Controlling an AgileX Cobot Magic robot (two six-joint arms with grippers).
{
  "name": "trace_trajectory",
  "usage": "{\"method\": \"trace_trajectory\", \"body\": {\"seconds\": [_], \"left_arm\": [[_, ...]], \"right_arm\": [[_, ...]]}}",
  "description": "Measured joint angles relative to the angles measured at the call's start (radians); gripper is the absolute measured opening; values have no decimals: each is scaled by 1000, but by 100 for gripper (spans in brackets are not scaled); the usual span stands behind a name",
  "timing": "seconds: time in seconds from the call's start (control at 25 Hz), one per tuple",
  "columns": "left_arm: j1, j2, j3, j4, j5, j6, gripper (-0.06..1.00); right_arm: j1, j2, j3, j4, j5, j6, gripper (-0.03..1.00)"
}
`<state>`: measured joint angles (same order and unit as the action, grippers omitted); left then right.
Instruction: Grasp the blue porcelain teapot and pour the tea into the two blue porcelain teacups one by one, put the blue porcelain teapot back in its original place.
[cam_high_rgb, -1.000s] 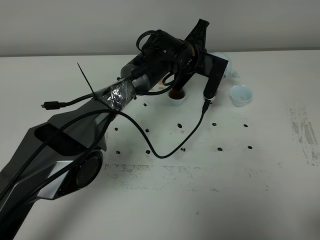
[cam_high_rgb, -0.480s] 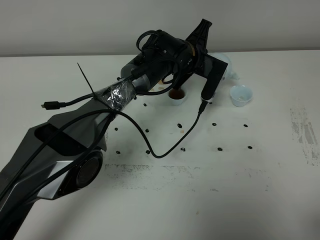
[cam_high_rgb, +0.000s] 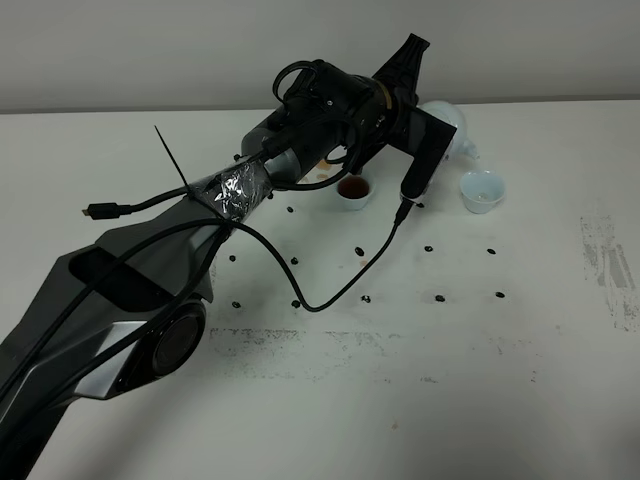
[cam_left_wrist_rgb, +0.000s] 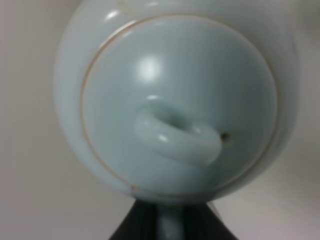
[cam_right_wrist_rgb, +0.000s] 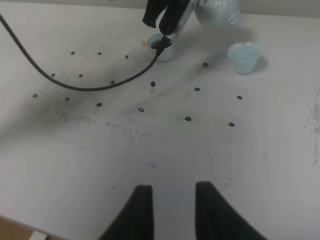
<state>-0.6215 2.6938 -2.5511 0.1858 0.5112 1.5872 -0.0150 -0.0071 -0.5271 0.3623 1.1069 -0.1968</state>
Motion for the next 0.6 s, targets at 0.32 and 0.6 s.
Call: {"method": "trace_trajectory", "body": {"seconds": [0.32, 0.6], "left_arm": [[-7, 0, 16, 18, -61, 31, 9], [-8, 1, 32, 34, -105, 55, 9]], "right_arm": [[0, 0, 0, 0, 0, 0, 24], [0, 0, 0, 0, 0, 0, 24]]}}
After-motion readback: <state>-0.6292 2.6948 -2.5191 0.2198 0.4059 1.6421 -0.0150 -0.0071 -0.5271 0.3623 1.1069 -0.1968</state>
